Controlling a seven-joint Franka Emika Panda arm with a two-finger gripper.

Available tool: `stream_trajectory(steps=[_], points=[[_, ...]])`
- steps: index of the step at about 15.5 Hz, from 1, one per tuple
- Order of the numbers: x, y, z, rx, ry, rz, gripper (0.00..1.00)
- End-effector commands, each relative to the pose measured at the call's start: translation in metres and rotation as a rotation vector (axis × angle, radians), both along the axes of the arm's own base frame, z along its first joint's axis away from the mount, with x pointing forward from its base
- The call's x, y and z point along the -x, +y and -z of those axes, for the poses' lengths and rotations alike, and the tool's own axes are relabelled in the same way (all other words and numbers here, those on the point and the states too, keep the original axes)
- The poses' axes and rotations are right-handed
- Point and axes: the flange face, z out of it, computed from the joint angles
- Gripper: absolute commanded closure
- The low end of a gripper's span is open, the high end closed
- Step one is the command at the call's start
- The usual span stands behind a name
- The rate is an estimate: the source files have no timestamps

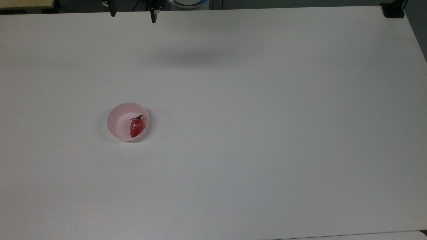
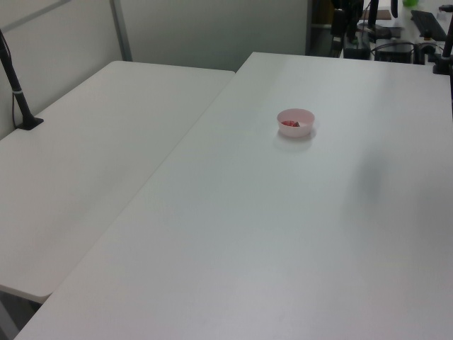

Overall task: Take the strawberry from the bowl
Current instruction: 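Move the gripper down over the pink bowl toward the strawberry, then lower into the bowl and close the gripper on the red strawberry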

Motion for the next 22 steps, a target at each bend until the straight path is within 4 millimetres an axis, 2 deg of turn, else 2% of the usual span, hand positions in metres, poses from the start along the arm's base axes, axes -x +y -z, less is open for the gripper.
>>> stream_trajectory(steps=[1, 3, 5, 8, 12, 15, 18, 20, 22], points=[[0.004, -0.008, 0.0, -0.027, -0.014, -0.014, 0.0], [0.002, -0.016, 0.007, -0.021, -0.004, -0.07, 0.0], [-0.006, -0.034, 0.019, -0.01, 0.005, -0.185, 0.0], [-0.028, -0.051, 0.036, 0.026, -0.052, -0.21, 0.0], [-0.066, -0.059, 0.087, 0.03, -0.098, -0.014, 0.0], [-0.088, -0.058, 0.134, 0.045, -0.099, 0.119, 0.0], [-0.1, -0.058, 0.168, 0.043, -0.09, 0.146, 0.0], [-0.107, -0.059, 0.201, 0.036, -0.058, 0.168, 0.02], [-0.114, -0.056, 0.219, 0.036, -0.071, 0.193, 0.04]])
